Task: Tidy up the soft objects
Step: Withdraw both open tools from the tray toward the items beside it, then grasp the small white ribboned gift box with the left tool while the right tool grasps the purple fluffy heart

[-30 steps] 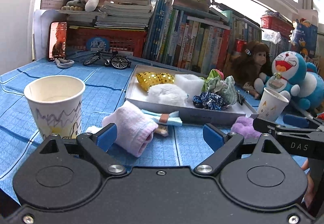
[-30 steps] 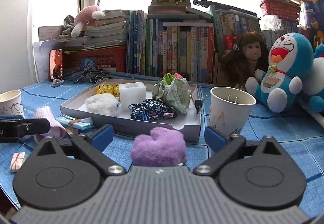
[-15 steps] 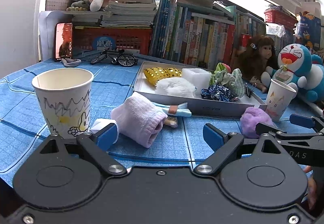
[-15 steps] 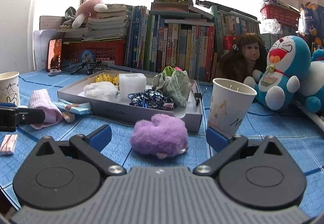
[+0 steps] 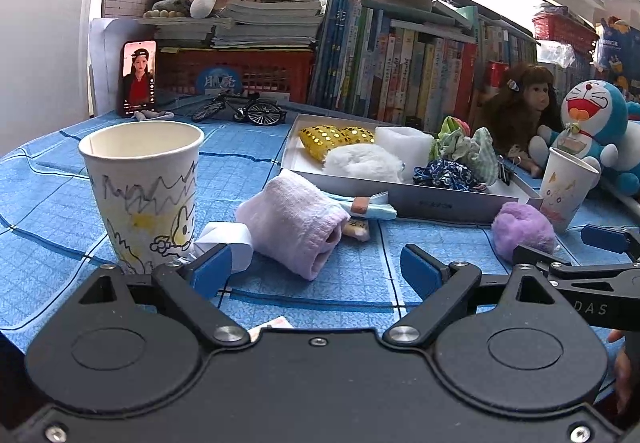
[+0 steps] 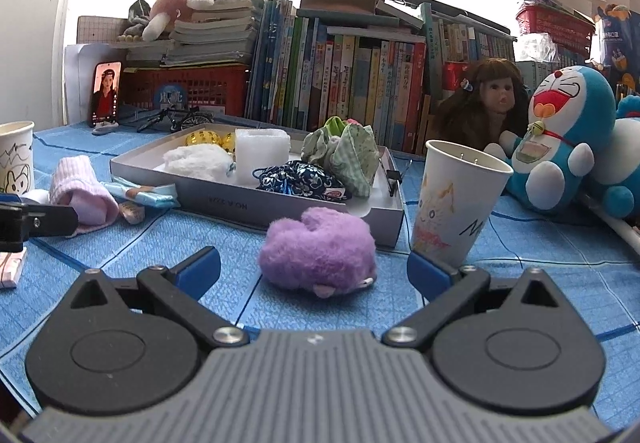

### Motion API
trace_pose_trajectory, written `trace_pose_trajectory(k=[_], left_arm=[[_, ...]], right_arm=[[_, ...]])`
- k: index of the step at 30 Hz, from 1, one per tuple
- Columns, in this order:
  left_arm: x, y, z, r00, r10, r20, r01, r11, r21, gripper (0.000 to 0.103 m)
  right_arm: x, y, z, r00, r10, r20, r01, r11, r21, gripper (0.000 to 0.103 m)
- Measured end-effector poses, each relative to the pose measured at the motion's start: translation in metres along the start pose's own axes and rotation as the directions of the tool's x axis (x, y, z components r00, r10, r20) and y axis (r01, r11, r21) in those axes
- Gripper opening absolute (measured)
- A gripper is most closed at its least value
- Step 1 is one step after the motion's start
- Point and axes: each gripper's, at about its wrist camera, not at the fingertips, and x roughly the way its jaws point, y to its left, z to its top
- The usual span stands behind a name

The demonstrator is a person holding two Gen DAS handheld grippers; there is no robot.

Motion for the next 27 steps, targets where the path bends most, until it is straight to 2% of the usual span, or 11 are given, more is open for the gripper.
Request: trace_pose_trajectory(k=[9,15,17,21,27], left_arm=[[-0.012,0.004,-0.009,1.0,0.011,-0.017,-0.011,1.0,0.0,0.089],[-0.024,0.006,-0.022,0.999,0.03,-0.043,-0.029,0.999,0.027,0.08],[-0.026,0.006,-0.025,0.998,0.026,-0.063,-0.024,0.999,0.027,0.072],[-0.032,0.006,-0.032,0.997,0.025,-0.076,-0.023,0.999,0.036,0.064],[-0.033,0.004,-0.034,0.997,0.026,-0.071,-0.023,0.999,0.046,0.039]], right_arm=[[0.004,0.001,0.0,1.0,-0.008,-0.019,0.008,1.0,-0.001,0.103],[0.007,0.002,0.002,0.999,-0.017,-0.034,0.017,1.0,-0.007,0.103],[0.008,0.002,0.002,0.999,-0.02,-0.039,0.02,1.0,-0.007,0.103],[0.011,0.001,0.004,0.997,-0.036,-0.066,0.037,0.999,0.0,0.103],[0.02,-0.003,0.012,0.994,-0.04,-0.099,0.041,0.999,0.01,0.102]])
